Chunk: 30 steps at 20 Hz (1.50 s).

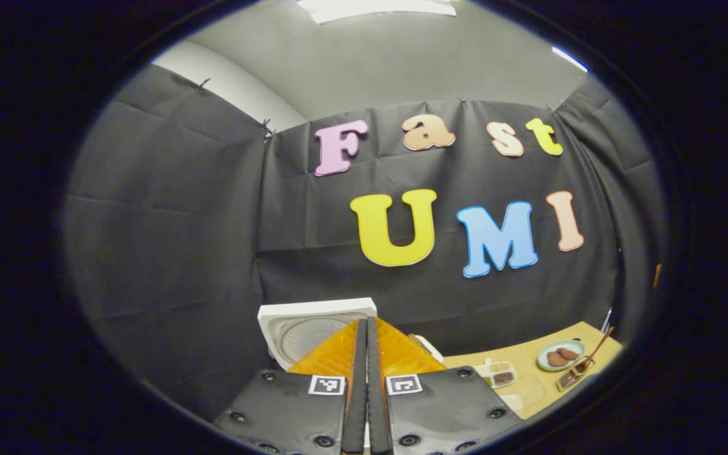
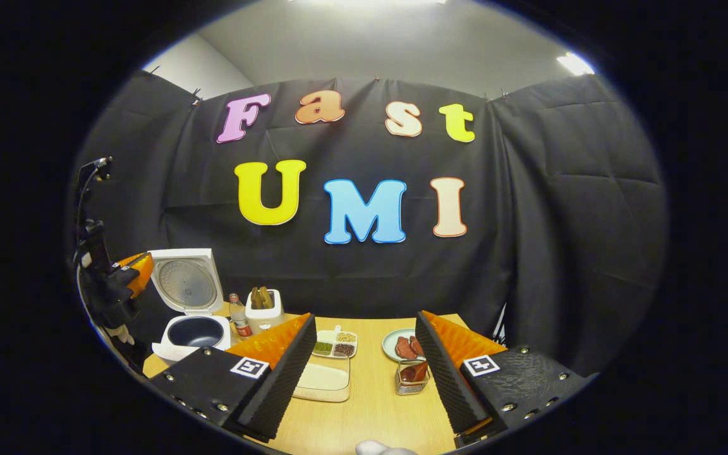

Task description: Close the left gripper, press the button to open the rice cooker; take a wooden spoon from the chopstick holder with the right hand, scoop a spoonful of rice and pour it into the rice cooker, then put the wooden spoon back into the chopstick holder.

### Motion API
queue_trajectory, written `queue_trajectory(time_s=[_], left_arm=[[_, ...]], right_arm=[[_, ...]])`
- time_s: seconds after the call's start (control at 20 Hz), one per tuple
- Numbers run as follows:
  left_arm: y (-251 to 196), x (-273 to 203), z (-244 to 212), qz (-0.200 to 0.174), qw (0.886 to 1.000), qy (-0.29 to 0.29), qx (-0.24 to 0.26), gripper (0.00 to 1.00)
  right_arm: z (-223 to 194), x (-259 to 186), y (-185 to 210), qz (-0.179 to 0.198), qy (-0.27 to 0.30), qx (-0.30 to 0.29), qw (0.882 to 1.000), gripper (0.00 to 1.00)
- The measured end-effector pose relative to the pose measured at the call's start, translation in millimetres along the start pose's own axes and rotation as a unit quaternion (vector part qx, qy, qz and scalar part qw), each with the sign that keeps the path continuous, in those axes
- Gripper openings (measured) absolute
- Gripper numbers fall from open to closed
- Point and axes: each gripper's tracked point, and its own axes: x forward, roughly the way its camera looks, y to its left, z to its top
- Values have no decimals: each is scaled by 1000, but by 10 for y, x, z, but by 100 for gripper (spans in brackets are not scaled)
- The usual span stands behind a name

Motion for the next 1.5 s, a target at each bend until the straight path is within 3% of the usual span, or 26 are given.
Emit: queue_trajectory(time_s=[0.1, 0.2, 0.35, 0.7, 1.1, 1.4, 1.45, 1.5], left_arm=[[29, -179, -59, 2, 1000, 9, -12, 11], [-25, -397, -47, -14, 999, -3, -32, 26], [-135, -682, -115, -45, 999, -4, -29, 99], [-169, -934, -219, -48, 997, 20, -56, 98], [-360, -758, -148, -45, 997, 20, -58, 94], [-625, -581, -178, -35, 998, 26, -35, 94], [-663, -560, -173, -33, 999, 26, -32, 100], [-693, -535, -170, -30, 999, 25, -28, 94]], right_arm=[[-77, 20, -63, -11, 0, -1, 1000, 96], [-246, 12, -165, -27, 8, -2, 1000, 96], [-564, 2, -265, -40, 27, 13, 999, 96], [-1446, 329, -782, -86, 80, 28, 993, 96], [-2440, 1440, -1106, -91, 140, 95, 981, 97], [-2636, 2295, -1297, -93, 146, 117, 978, 96], [-2678, 2405, -1321, -91, 151, 121, 977, 96], [-2709, 2487, -1324, -88, 153, 128, 976, 96]])
